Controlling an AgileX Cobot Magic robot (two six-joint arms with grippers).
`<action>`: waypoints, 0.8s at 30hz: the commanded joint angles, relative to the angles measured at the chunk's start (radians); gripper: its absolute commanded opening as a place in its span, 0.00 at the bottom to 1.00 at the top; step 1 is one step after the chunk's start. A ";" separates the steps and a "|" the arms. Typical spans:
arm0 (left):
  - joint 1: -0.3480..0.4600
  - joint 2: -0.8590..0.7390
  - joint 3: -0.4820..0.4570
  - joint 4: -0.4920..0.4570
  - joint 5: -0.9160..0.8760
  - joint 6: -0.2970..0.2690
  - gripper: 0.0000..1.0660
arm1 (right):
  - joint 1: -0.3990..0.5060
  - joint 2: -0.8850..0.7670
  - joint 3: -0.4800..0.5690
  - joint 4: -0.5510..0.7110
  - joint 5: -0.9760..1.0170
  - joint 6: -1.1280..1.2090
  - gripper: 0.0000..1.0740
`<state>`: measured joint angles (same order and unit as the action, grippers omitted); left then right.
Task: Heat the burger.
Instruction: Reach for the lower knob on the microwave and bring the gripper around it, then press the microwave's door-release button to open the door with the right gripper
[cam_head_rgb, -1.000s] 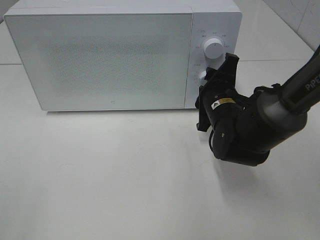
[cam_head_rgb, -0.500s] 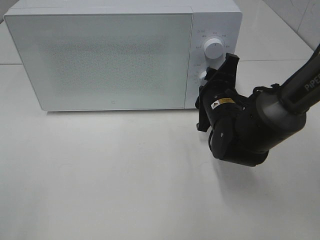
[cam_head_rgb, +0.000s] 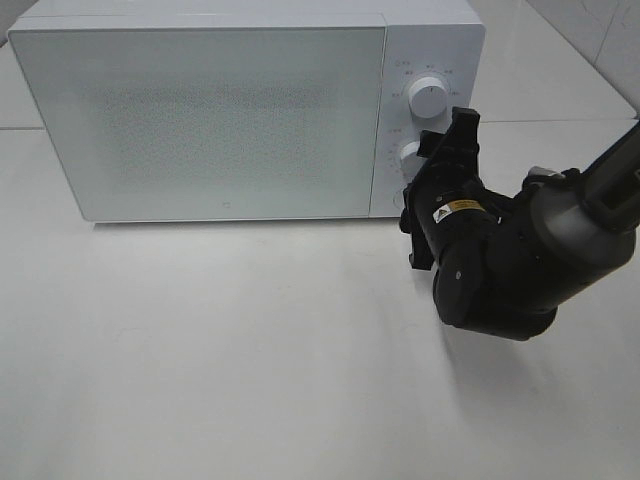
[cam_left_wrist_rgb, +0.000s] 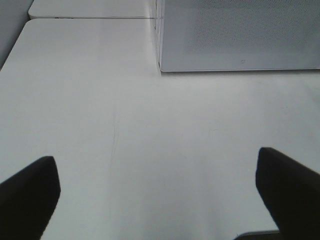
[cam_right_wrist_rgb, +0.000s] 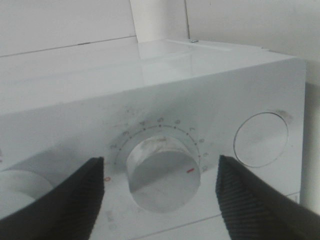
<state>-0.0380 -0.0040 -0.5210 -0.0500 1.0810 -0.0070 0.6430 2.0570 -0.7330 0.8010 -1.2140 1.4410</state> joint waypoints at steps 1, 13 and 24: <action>-0.001 -0.017 0.005 -0.004 -0.008 -0.001 0.94 | -0.002 -0.020 0.016 -0.040 -0.176 -0.034 0.68; -0.001 -0.017 0.005 -0.004 -0.008 -0.001 0.94 | -0.002 -0.162 0.200 -0.166 -0.060 -0.217 0.70; -0.001 -0.017 0.005 -0.004 -0.008 -0.001 0.94 | -0.002 -0.370 0.266 -0.247 0.237 -0.579 0.69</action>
<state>-0.0380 -0.0040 -0.5210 -0.0500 1.0810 -0.0070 0.6430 1.7040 -0.4670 0.5690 -0.9990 0.9030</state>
